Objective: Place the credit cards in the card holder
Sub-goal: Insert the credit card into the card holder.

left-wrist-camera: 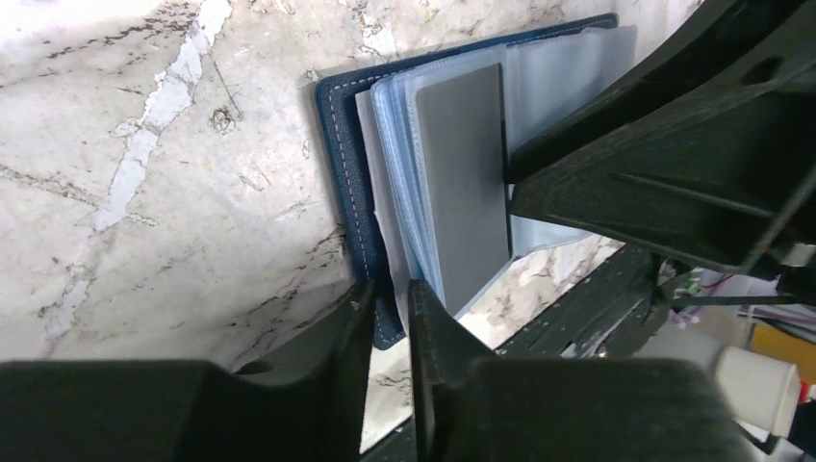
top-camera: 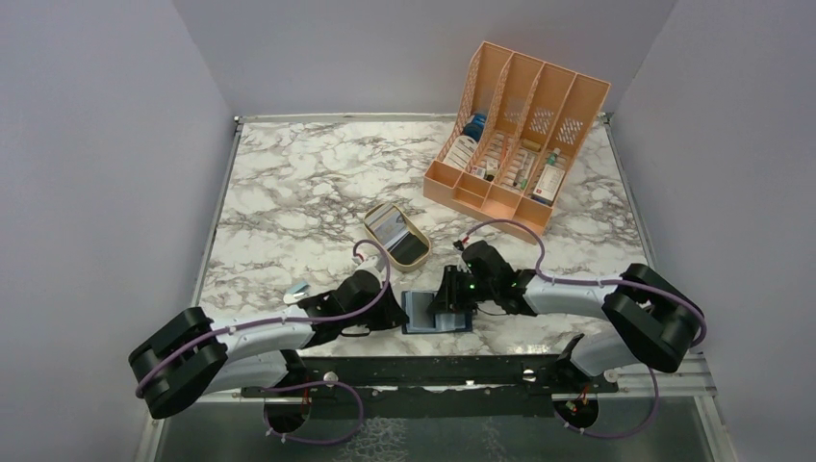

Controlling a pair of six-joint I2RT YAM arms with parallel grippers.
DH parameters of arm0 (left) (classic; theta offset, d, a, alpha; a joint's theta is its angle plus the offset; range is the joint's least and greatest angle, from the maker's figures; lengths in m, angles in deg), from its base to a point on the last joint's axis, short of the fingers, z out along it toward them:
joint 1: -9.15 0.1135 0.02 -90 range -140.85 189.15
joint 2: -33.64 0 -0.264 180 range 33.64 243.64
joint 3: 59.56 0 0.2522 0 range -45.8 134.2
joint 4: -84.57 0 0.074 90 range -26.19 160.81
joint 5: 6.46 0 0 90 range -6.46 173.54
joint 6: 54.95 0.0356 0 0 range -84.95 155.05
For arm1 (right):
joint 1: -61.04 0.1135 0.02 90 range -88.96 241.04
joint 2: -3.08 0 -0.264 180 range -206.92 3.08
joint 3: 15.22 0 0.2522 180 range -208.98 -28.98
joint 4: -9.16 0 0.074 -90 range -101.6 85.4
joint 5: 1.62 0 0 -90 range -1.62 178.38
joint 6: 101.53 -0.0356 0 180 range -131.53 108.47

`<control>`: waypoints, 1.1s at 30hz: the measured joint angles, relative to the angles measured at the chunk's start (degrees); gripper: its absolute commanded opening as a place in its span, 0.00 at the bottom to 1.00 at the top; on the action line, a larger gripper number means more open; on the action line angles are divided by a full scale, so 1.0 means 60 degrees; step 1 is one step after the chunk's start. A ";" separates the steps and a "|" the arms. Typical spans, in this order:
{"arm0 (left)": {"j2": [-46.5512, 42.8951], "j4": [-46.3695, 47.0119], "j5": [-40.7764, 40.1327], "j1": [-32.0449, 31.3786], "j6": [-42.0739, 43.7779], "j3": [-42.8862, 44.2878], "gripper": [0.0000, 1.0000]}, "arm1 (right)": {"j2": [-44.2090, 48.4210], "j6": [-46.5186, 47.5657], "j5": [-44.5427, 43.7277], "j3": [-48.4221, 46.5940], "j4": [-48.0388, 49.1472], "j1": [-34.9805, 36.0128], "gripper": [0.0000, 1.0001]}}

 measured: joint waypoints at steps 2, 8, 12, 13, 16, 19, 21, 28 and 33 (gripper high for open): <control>-0.0295 -0.0331 -0.0131 0.0000 -0.0055 0.0076 0.35 | 0.0029 -0.0004 -0.0091 -0.0004 -0.0208 0.0011 0.27; -0.1548 -0.0765 -0.0623 0.0000 -0.0273 0.0168 0.47 | 0.0109 0.0095 -0.0226 -0.0160 -0.0678 0.0044 0.21; -0.1836 -0.0736 -0.0907 0.0000 -0.0463 0.0168 0.50 | -0.0055 0.0120 -0.0266 -0.0375 -0.0889 0.0044 0.15; -0.1829 -0.0739 -0.0929 0.0000 -0.0477 0.0168 0.50 | -0.0058 0.0138 -0.0299 -0.0379 -0.0940 0.0044 0.13; -0.1647 -0.0630 -0.0969 0.0000 -0.0510 0.0168 0.52 | -0.0058 0.0175 -0.0441 -0.0379 -0.1049 0.0044 0.10; -0.1333 -0.0393 -0.0965 0.0000 -0.0525 0.0168 0.53 | -0.0058 0.0178 -0.0561 -0.0372 -0.1107 0.0044 0.08; -0.1060 -0.0164 -0.0958 0.0000 -0.0535 0.0171 0.54 | -0.0058 0.0178 -0.0652 -0.0357 -0.1115 0.0044 0.07; -0.0448 0.0466 -0.0780 0.0000 -0.0539 0.0211 0.55 | -0.0095 0.0178 -0.0743 -0.0339 -0.1115 0.0044 0.04; -0.0393 0.0769 -0.0707 0.0000 -0.0546 0.0306 0.56 | -0.0175 0.0171 -0.0790 -0.0342 -0.1104 0.0051 0.01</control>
